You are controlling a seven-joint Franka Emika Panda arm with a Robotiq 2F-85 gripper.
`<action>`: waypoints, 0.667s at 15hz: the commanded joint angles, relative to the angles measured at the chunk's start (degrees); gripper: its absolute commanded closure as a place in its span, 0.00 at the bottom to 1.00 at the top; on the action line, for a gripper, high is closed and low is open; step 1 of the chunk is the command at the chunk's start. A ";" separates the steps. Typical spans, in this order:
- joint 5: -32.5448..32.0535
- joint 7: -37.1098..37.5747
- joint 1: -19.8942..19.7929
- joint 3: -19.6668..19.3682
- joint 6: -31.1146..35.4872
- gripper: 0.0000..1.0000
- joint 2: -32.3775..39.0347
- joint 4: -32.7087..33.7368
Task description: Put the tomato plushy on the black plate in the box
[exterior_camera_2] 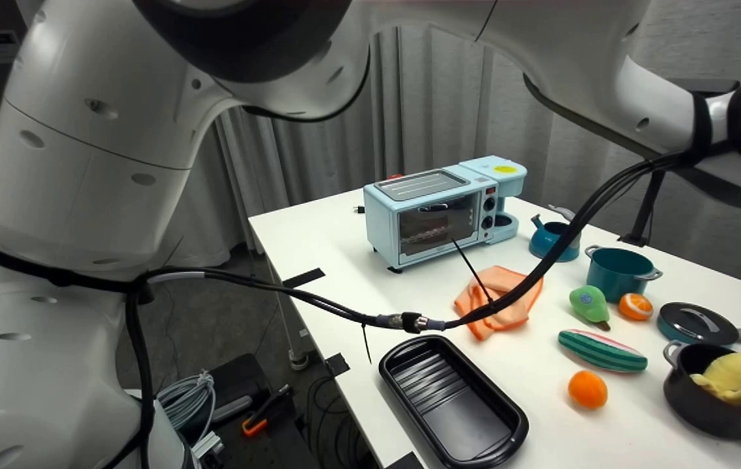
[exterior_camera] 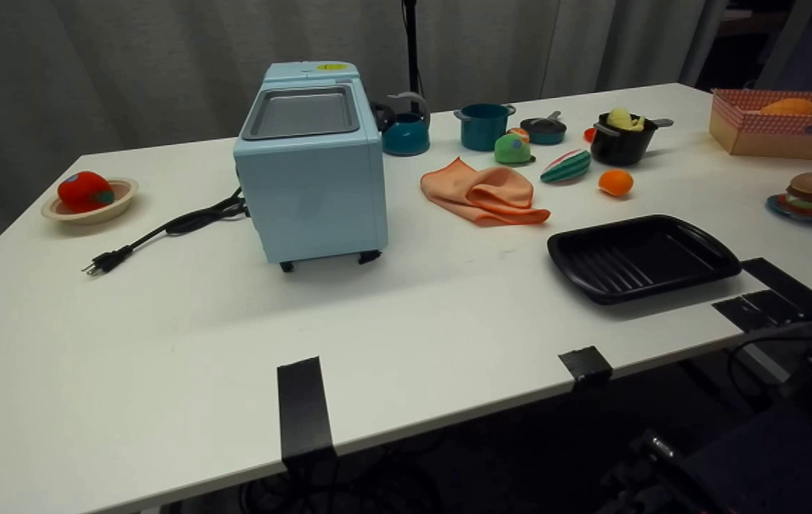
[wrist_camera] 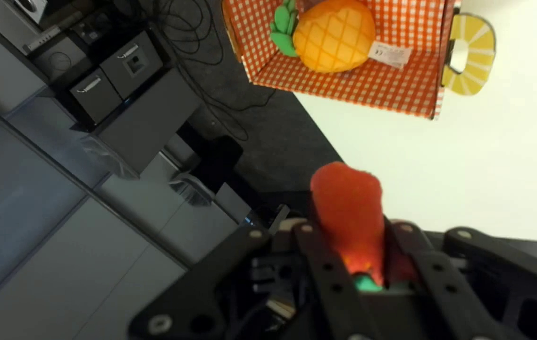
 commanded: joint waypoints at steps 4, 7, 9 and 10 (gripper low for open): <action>-5.68 19.48 3.61 -8.55 9.54 0.32 3.61 1.12; -7.74 24.55 5.77 -10.35 10.38 0.10 3.84 0.02; -8.03 26.30 6.89 -10.70 10.02 0.00 3.56 -0.69; -7.59 26.23 7.06 -10.16 9.97 0.00 2.98 -1.33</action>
